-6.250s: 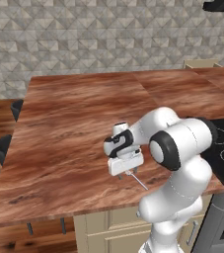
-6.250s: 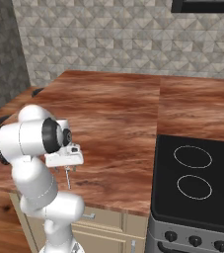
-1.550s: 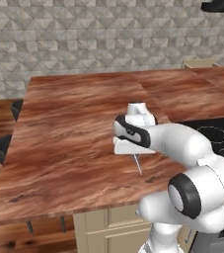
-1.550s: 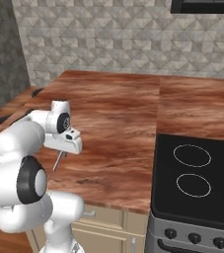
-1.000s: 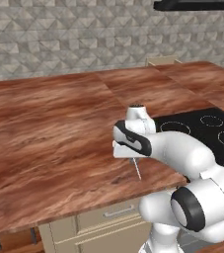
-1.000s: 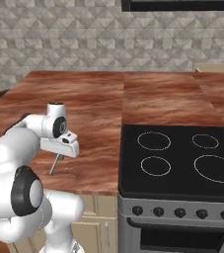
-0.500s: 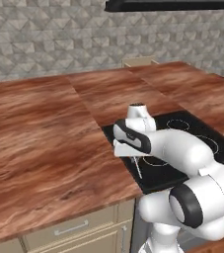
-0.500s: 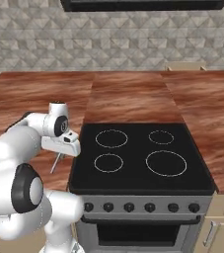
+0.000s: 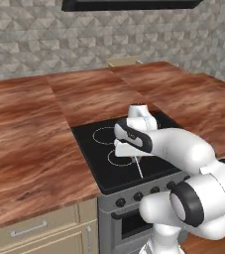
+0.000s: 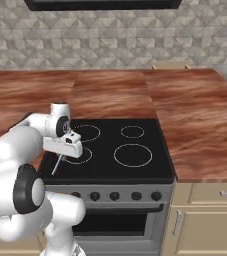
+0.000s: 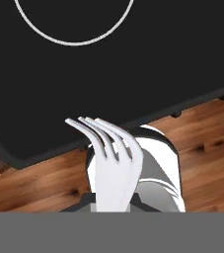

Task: Organize the utensils by type. Pick up the wooden spoons from the counter and place them in the open cabinet. Then pick up the metallic utensils from the counter and place them in the open drawer.

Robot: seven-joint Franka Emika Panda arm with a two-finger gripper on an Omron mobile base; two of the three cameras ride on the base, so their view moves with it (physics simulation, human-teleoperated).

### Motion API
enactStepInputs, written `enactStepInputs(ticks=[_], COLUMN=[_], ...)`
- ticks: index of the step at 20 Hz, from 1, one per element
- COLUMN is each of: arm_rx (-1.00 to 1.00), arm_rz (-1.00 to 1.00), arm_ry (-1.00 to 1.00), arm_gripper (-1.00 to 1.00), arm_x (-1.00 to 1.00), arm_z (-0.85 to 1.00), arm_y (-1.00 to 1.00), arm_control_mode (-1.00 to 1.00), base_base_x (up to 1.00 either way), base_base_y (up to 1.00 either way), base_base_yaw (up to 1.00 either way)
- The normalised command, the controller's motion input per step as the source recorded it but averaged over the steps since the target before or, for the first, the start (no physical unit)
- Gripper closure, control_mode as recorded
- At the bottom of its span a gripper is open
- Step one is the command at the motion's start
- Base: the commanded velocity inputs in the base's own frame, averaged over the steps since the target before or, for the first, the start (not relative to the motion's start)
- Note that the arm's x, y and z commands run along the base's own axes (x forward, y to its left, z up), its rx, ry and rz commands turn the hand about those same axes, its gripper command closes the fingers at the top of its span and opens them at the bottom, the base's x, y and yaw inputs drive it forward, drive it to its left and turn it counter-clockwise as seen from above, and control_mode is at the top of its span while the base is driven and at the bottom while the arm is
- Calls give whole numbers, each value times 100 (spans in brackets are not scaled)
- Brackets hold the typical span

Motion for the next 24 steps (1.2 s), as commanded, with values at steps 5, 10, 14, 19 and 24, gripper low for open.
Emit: enactStepInputs(ticks=[5,10,14,19,24], arm_rx=[0,0,0,0,0], arm_rz=[0,0,0,0,0], arm_ry=[0,0,0,0,0], arm_gripper=[100,100,100,100,100], arm_x=[0,0,0,0,0], arm_z=[0,0,0,0,0], arm_y=[0,0,0,0,0], arm_control_mode=[100,100,100,100,100], base_base_x=[15,29,30,39,40], base_base_y=[-76,-85,-87,-85,-87], base_base_yaw=[-13,-10,-8,-2,0])
